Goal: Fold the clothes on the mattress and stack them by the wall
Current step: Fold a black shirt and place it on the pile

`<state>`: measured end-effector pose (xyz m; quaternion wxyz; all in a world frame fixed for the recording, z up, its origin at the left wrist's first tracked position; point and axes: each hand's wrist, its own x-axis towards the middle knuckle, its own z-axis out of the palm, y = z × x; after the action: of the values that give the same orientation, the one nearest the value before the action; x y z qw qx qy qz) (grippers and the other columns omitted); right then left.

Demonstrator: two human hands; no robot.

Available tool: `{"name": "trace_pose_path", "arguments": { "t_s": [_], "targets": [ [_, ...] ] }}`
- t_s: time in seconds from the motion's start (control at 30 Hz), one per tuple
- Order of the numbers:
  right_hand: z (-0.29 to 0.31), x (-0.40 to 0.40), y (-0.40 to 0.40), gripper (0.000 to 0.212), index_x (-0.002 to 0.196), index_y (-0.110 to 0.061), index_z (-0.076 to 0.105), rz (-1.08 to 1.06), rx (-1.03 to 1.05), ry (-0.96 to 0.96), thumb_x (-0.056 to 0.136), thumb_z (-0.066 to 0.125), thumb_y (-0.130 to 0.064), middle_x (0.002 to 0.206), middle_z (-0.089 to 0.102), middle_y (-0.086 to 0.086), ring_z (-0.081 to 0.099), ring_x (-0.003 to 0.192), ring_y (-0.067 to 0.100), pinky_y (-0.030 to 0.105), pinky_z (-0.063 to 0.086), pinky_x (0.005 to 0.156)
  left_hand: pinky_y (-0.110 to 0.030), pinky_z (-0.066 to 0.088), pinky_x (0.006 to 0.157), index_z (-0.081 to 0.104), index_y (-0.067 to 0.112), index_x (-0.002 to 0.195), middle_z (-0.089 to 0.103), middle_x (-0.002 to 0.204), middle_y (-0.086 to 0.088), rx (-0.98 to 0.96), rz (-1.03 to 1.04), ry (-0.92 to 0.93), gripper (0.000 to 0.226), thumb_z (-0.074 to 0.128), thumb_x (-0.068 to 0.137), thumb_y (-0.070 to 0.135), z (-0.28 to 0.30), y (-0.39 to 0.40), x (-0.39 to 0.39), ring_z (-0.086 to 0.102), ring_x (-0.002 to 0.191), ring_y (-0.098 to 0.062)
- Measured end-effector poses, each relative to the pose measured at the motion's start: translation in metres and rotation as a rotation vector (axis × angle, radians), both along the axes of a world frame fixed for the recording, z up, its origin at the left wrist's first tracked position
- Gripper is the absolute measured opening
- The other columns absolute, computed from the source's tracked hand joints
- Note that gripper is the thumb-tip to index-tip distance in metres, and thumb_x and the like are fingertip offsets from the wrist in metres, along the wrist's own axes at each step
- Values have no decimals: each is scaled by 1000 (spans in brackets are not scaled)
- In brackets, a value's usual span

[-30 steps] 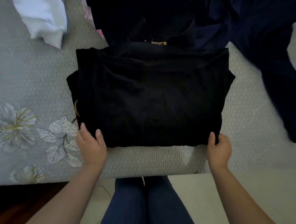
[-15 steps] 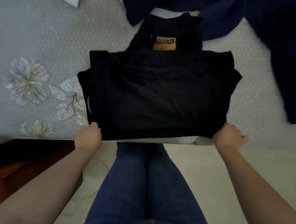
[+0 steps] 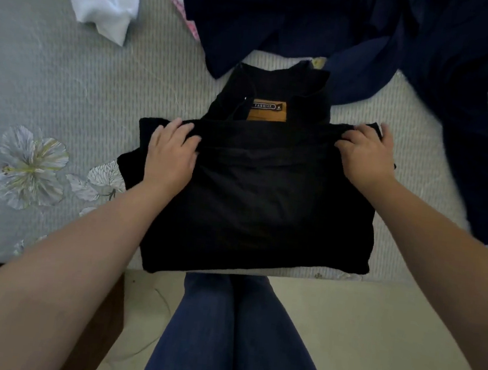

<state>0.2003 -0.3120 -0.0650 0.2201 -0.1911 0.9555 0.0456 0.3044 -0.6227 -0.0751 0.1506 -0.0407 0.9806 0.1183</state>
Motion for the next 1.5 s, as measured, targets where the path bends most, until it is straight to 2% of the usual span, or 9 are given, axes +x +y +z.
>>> {"name": "trace_pose_path", "arguments": {
  "t_s": [0.13,0.27,0.53,0.8,0.9,1.0,1.1,1.33,1.5],
  "targets": [
    [1,-28,8,26,108,-3,65,-85,-113,-42,92,47,-12,109,63,18,46,117,34,42,14,109,-46,39,76,63,-9,81,63,85,-26,64,-168,-32,16,56,87,4,1,-20,-28,59,84,-40],
    [7,-59,5,24,106,-1,63,-588,-375,-61,91,47,-12,103,63,23,54,102,38,41,39,93,-31,26,56,50,1,83,50,65,-18,229,-35,-83,18,40,96,10,7,-31,-51,47,59,-29],
    [-15,-56,-6,30,116,-5,57,-576,-241,141,90,46,-15,119,53,16,38,120,30,45,17,109,-48,32,81,55,-12,101,55,101,-34,-94,226,35,28,39,96,10,7,-17,-100,49,96,-44],
    [5,77,57,50,127,2,47,-1207,-316,40,88,59,-26,128,51,22,42,121,34,41,24,106,-54,49,83,67,-7,90,65,99,-27,214,-756,327,27,45,77,3,22,131,-131,62,95,-44],
    [6,118,57,64,132,-3,44,-1366,-335,-139,82,63,-39,132,49,18,44,123,32,48,28,106,-55,39,96,67,3,105,61,120,-19,73,-1025,300,37,41,79,12,16,195,-142,56,114,-34],
    [0,137,52,60,125,-11,51,-1350,-349,-192,79,62,-49,123,57,8,50,116,24,48,31,104,-47,-10,110,25,9,143,18,153,-10,-145,-1247,8,58,42,88,16,-3,243,-152,10,142,-25],
    [-9,141,50,52,121,-16,54,-1268,-286,-178,82,59,-49,116,62,2,55,107,19,37,29,100,-43,-1,114,1,17,147,4,155,-5,-261,-1433,-243,78,51,87,18,-11,272,-165,0,142,-24],
    [-5,139,68,23,93,-17,60,-1243,-405,-269,93,48,-37,76,54,-5,56,90,19,28,20,83,-35,39,88,46,15,128,45,126,-9,-306,-1422,-306,37,46,91,13,7,297,-172,42,115,-26],
    [32,117,115,14,91,-11,66,-1240,-353,194,88,55,-18,88,63,5,56,90,24,32,14,93,-38,36,63,56,4,108,50,111,-17,9,-1146,95,24,45,87,2,54,292,-176,44,103,-31]
  ]
}}
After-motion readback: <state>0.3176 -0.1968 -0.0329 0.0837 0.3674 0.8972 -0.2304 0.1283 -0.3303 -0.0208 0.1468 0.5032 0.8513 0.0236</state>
